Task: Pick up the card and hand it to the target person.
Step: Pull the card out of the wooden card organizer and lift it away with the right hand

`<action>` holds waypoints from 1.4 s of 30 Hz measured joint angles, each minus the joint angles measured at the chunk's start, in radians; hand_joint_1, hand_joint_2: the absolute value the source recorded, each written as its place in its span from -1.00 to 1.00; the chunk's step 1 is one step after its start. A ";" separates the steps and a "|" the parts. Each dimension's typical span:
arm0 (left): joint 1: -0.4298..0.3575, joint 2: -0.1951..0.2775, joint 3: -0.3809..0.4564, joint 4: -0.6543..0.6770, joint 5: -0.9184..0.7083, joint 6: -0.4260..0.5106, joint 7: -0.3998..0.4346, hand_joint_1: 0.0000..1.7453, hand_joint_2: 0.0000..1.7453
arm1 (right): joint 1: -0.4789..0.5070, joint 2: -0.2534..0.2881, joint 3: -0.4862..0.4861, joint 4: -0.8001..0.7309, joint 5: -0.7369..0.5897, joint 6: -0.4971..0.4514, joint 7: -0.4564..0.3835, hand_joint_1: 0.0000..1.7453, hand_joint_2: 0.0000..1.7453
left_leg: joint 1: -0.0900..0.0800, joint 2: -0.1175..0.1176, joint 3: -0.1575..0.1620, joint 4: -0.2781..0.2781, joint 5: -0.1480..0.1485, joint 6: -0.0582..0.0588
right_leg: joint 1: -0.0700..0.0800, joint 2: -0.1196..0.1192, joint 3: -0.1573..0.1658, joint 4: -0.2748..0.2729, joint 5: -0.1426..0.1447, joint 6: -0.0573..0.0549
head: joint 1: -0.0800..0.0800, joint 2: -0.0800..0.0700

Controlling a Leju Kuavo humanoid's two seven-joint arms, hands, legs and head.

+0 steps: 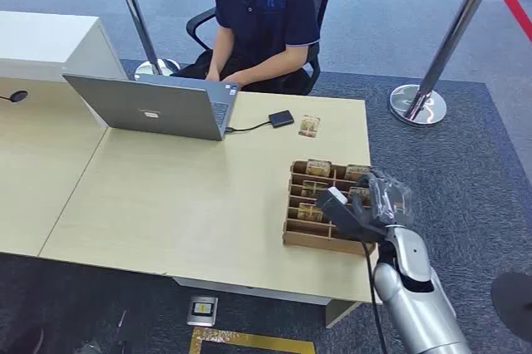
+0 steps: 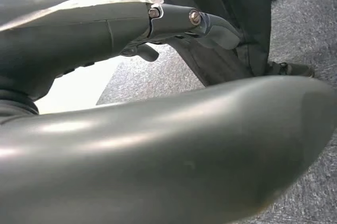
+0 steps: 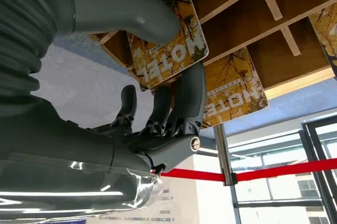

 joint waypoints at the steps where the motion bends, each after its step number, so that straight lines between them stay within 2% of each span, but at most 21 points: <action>1: 0.000 0.000 0.000 0.000 0.000 0.000 0.000 -1.00 -1.00 | 0.000 0.000 0.000 0.000 0.000 0.000 0.000 0.13 1.00 | 0.000 0.000 0.000 0.000 0.000 0.000 | 0.000 0.000 0.000 0.000 0.000 0.000 | 0.000 0.000; 5: 0.000 0.000 0.000 0.000 -0.002 0.000 0.000 -1.00 -1.00 | 0.000 0.000 0.003 0.000 0.000 -0.002 0.004 0.22 1.00 | 0.000 0.000 0.000 0.000 0.000 0.000 | 0.000 0.000 0.000 0.000 0.000 0.000 | 0.000 0.000; 13: 0.000 0.000 0.000 0.000 -0.011 0.000 0.000 -1.00 -1.00 | 0.012 -0.004 0.009 -0.016 0.002 -0.002 0.018 0.56 1.00 | 0.000 0.000 0.000 0.000 0.000 0.000 | 0.000 0.000 0.000 0.000 0.000 0.000 | 0.000 0.000; 42: 0.000 0.001 0.000 0.000 -0.013 0.000 0.000 -1.00 -1.00 | 0.061 -0.027 0.013 -0.123 -0.014 0.020 0.007 0.51 1.00 | 0.000 0.000 -0.001 0.000 0.000 0.000 | 0.000 0.000 0.000 0.000 0.000 0.000 | 0.000 0.000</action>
